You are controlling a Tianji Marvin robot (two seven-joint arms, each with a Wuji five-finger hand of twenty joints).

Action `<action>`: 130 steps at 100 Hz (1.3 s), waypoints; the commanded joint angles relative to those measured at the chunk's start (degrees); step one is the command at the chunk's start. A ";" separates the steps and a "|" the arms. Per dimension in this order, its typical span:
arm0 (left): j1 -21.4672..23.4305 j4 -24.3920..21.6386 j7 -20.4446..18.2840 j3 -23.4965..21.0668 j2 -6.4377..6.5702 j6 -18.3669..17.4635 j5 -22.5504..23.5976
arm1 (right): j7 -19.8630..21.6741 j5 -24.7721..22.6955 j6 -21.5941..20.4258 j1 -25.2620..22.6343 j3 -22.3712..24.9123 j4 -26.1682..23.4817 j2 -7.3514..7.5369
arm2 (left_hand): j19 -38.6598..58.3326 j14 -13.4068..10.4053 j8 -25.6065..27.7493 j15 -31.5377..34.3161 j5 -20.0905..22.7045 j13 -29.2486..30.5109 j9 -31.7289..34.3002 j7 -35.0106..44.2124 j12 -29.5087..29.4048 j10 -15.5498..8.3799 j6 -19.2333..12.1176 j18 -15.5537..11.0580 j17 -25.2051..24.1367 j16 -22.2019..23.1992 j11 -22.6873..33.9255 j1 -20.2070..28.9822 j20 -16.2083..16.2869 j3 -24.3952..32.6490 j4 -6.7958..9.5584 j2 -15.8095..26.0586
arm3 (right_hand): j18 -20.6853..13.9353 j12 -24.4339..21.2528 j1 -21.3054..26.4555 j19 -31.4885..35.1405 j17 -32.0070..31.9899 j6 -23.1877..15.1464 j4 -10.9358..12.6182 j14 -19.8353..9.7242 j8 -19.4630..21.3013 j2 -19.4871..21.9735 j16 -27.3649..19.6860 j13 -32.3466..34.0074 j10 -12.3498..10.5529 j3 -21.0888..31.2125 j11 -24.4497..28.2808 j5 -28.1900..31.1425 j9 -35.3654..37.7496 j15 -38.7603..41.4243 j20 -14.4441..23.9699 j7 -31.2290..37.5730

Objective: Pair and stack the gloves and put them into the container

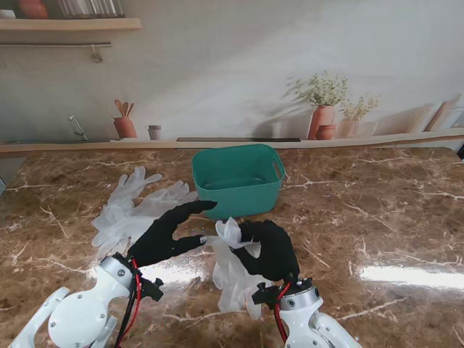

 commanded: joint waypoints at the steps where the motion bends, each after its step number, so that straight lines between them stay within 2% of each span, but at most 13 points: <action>1: -0.63 0.60 2.38 0.63 1.59 -1.19 0.46 | 2.35 0.85 -0.60 -0.18 0.26 -0.07 0.53 | -3.25 -2.93 -1.72 -2.08 -1.97 -4.30 -3.54 -1.97 -1.16 -1.45 -4.03 -2.30 0.59 -1.06 -0.94 1.66 -3.56 3.83 1.96 -0.85 | -0.08 0.85 1.62 2.49 0.57 -6.66 -0.43 -0.07 2.45 0.16 1.31 1.93 -0.17 6.19 0.51 4.15 1.80 0.99 1.20 4.08; 17: -2.19 1.83 -4.11 0.43 2.96 -3.61 -2.94 | 7.75 3.66 -3.87 0.57 0.68 0.64 1.08 | -6.51 -3.59 -0.58 -5.87 -1.23 -6.59 -8.28 0.40 -1.66 -2.50 -8.61 -1.91 1.36 -2.57 -1.84 1.63 -12.84 3.34 1.76 -2.15 | 0.22 0.94 1.67 2.56 0.54 -6.56 -0.62 0.09 2.30 -0.06 1.35 2.03 -0.17 6.53 0.34 4.28 2.05 0.85 1.11 4.18; 32: -3.50 3.17 -7.30 1.09 3.59 -3.78 -4.92 | 10.89 5.46 -5.65 1.16 0.65 1.39 1.44 | -6.90 -3.69 6.89 -7.40 5.32 -7.01 -9.18 10.10 -1.49 -2.56 -10.59 -1.87 1.47 -2.39 -2.28 1.34 -16.91 -3.92 0.77 -2.64 | 0.36 1.09 1.66 2.45 0.33 -6.57 -0.80 0.22 2.13 -0.13 1.40 1.86 -0.17 6.60 0.10 4.32 2.12 0.57 0.99 4.20; 40: -4.06 4.02 -7.20 1.72 3.55 -3.82 -5.23 | 11.85 5.90 -6.05 1.22 0.70 1.43 1.60 | -6.63 -3.85 12.61 -7.15 9.89 -6.98 -8.67 16.55 -1.32 -2.60 -12.03 -2.13 1.47 -1.98 -2.11 1.93 -17.65 -6.83 0.52 -1.08 | 0.38 1.13 1.55 2.41 0.27 -6.61 -0.89 0.20 2.06 -0.03 1.42 1.84 -0.12 6.53 -0.03 4.28 2.11 0.48 0.95 4.15; 45: -4.33 4.46 -7.06 2.11 3.48 -4.06 -5.88 | 12.38 6.04 -6.24 1.27 0.77 1.46 1.69 | -6.42 -3.94 18.25 -6.85 12.68 -6.88 -7.90 20.25 -1.30 -2.76 -13.38 -2.37 1.46 -1.61 -2.02 5.33 -18.01 -12.31 -2.28 -2.19 | 0.38 1.18 1.52 2.41 0.27 -6.60 -0.89 0.20 2.00 -0.09 1.44 1.85 -0.15 6.54 -0.05 4.32 2.21 0.46 0.94 4.13; 53: -4.64 4.74 -6.94 2.30 3.49 -4.05 -5.19 | 12.85 6.37 -6.24 1.44 0.74 1.65 1.75 | -6.26 -4.24 20.02 -6.45 17.51 -6.58 -6.86 27.51 -1.38 -2.92 -16.12 -2.76 1.53 -1.39 -1.79 13.10 -18.32 -26.52 -0.51 0.01 | 0.38 1.21 1.46 2.41 0.27 -6.70 -0.90 0.20 1.91 -0.06 1.48 1.85 -0.14 6.54 -0.14 4.34 2.24 0.43 0.92 4.08; 62: -4.90 5.08 -5.23 2.87 3.10 -4.05 -4.71 | 13.53 6.92 -6.09 1.71 0.65 2.02 1.82 | -5.26 -4.48 23.29 -5.19 22.08 -5.15 -3.60 34.10 -1.16 -3.89 -16.58 -3.35 1.50 -0.84 -0.73 15.08 -17.10 -27.47 -0.63 3.83 | 0.41 1.17 1.28 2.39 0.23 -6.64 -0.98 0.22 1.61 0.04 1.51 1.82 -0.08 6.34 -0.33 4.15 2.24 0.37 0.90 3.81; 80: -4.90 4.95 -4.12 2.73 2.75 -3.72 -5.44 | 15.04 7.43 -4.33 2.13 1.12 2.85 2.12 | -4.25 -4.69 28.06 -3.60 20.52 -3.09 1.44 34.09 -1.32 -5.58 -15.65 -3.54 1.30 -0.39 0.38 15.70 -14.93 -30.40 -0.35 7.47 | 0.60 0.80 1.40 1.96 -0.07 -6.55 -0.86 0.36 0.57 0.18 1.25 1.68 -0.07 5.86 -1.16 4.15 2.36 -0.56 0.72 3.52; 96: -4.87 4.70 -3.81 2.43 2.69 -3.61 -5.08 | 16.30 7.86 -1.58 2.14 1.80 3.07 2.39 | -2.00 -3.60 31.78 -1.27 20.47 3.22 12.47 33.13 -1.23 -5.74 -14.60 -2.51 0.68 -0.20 1.40 16.78 -10.40 -32.45 0.44 8.41 | 0.82 -0.02 1.36 1.65 -0.18 -6.12 -0.50 0.75 -1.00 -0.27 0.82 1.70 0.15 5.70 -2.30 4.13 2.68 -1.77 0.64 3.45; 106: -5.16 4.75 -4.43 2.85 2.82 -3.63 -5.63 | 16.81 8.35 -0.14 2.11 1.86 3.17 2.43 | 1.33 -2.41 35.91 1.44 19.23 11.21 23.18 32.64 -0.15 -4.84 -13.30 -1.49 -0.63 0.67 2.28 13.81 -0.11 -26.12 -0.71 8.55 | 0.93 -0.78 1.24 1.48 -0.21 -5.69 -0.33 1.04 -2.94 -0.35 0.40 1.84 0.41 5.51 -3.22 3.92 2.88 -2.73 0.61 3.55; 114: -5.65 4.95 -5.42 3.41 3.02 -3.35 -5.87 | 17.34 9.19 0.35 2.05 1.83 3.30 2.43 | 2.72 -1.56 37.22 3.44 18.50 15.16 29.46 32.91 1.27 -4.54 -11.77 -0.95 -0.94 1.59 3.99 13.35 3.22 -24.99 -1.28 8.89 | 1.17 -1.19 1.02 1.05 -0.21 -5.18 -0.14 1.16 -5.74 0.10 0.10 1.86 0.66 4.58 -3.83 3.31 2.89 -3.39 0.40 4.05; 121: -6.28 5.40 -6.24 4.01 3.16 -2.99 -6.16 | 17.49 9.80 0.26 2.03 1.74 3.46 2.37 | 6.70 -0.19 37.62 5.70 17.67 18.78 32.18 33.54 3.69 -3.33 -10.46 1.01 -2.03 3.40 5.09 13.56 11.62 -25.14 -1.56 9.14 | 1.21 -1.25 0.94 0.97 -0.26 -4.99 -0.08 1.26 -6.95 0.33 0.06 1.87 0.73 4.26 -3.93 3.13 2.99 -3.52 0.37 4.70; 130: -7.03 6.21 -6.23 4.73 3.15 -2.51 -5.76 | 17.61 10.34 -0.30 1.94 1.75 3.57 2.32 | 7.23 0.44 34.91 6.36 17.50 19.85 32.43 35.18 5.12 -3.40 -10.56 2.37 -1.67 4.18 5.18 12.38 14.54 -22.56 -1.74 7.12 | 1.23 -1.25 0.99 0.93 -0.25 -4.99 -0.13 1.22 -6.92 0.27 0.01 1.98 0.62 4.39 -3.91 3.21 3.08 -3.61 0.35 4.91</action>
